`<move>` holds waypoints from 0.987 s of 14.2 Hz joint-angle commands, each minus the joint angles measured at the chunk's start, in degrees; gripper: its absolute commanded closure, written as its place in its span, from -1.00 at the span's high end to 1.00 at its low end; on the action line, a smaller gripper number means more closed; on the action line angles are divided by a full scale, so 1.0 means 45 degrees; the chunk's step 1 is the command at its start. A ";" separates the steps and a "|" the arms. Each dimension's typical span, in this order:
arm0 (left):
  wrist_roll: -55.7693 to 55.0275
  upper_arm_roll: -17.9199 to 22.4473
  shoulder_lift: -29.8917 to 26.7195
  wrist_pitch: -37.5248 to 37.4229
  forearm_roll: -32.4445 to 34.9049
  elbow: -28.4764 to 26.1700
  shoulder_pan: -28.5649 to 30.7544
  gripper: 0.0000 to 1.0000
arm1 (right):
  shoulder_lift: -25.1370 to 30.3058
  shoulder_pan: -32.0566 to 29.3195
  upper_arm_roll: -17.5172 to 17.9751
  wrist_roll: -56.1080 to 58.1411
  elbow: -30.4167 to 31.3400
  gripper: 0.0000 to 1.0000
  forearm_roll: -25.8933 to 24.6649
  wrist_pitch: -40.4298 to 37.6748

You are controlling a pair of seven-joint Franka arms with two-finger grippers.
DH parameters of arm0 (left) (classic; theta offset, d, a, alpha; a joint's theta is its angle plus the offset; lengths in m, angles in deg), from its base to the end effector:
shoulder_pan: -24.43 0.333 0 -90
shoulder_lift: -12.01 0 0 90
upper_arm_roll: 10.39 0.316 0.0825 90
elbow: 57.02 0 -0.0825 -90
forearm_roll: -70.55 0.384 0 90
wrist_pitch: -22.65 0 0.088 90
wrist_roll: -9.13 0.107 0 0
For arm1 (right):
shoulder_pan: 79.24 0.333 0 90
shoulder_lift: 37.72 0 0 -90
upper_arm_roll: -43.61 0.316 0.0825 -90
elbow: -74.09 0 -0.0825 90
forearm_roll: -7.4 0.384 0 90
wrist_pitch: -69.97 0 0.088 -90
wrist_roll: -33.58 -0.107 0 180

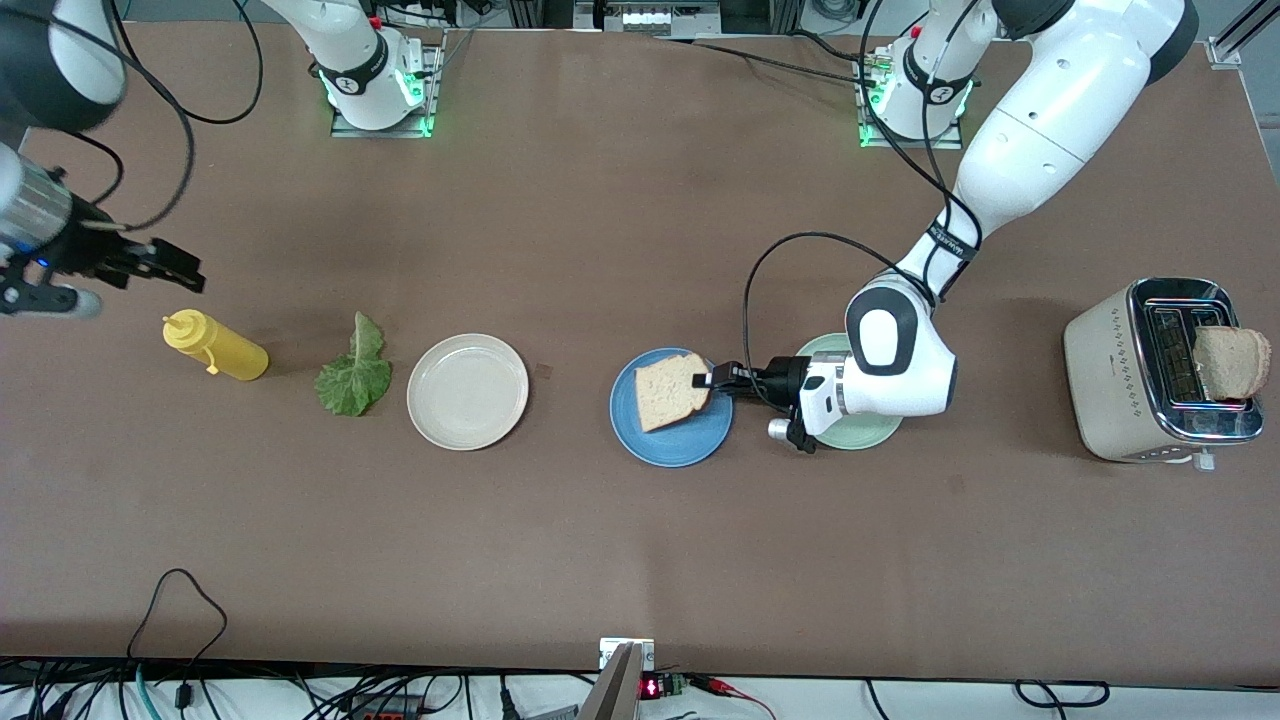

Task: Make sandwich in blue plate with both arms
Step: 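Lower the toast onto the blue plate and open the left gripper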

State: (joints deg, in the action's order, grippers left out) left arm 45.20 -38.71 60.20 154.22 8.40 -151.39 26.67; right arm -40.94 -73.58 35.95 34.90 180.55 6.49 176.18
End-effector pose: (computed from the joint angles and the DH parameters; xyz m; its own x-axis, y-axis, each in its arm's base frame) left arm 0.6216 -0.2809 0.1736 0.9947 -0.0998 -0.0227 -0.0246 -0.4487 0.8934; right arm 0.5704 -0.0199 0.4804 0.9981 -0.0076 -0.0606 -0.0064 -0.9998 0.0211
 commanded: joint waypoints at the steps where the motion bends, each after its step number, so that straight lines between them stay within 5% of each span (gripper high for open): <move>1: 0.0481 0.0024 0.0774 0.0117 -0.0447 0.0640 -0.0283 -0.98 | -0.1331 0.0735 -0.0015 -0.0214 -0.0241 1.00 -0.0013 0.0846; 3: 0.0307 0.0024 0.0777 0.0117 -0.0427 0.0660 -0.0283 -0.68 | -0.2404 0.1008 0.0005 -0.0566 -0.0182 1.00 0.0046 0.1648; 4: 0.0267 0.0062 0.0718 0.0117 -0.0408 0.0621 -0.0244 -0.24 | -0.2913 0.1223 0.0005 -0.0548 -0.0124 1.00 0.0065 0.2135; 5: 0.0460 0.0121 0.0679 0.0117 -0.0292 0.0544 -0.0128 0.99 | -0.3363 0.1283 0.0005 -0.0548 -0.0066 1.00 0.0046 0.2507; 9: -0.0084 0.0939 -0.1016 -0.0426 0.1791 0.0114 0.0068 1.00 | -0.4907 0.1477 0.0044 -0.0333 0.0032 1.00 0.0046 0.3270; 14: -0.2521 0.2229 -0.3029 -0.3588 0.7529 0.0132 0.0146 1.00 | -0.5438 0.1616 0.0063 -0.0352 0.1553 1.00 0.0046 0.5573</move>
State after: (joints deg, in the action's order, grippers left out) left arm 38.15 -30.35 51.42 141.88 34.15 -148.93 27.50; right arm -66.59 -66.37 36.24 33.25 183.79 6.52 197.70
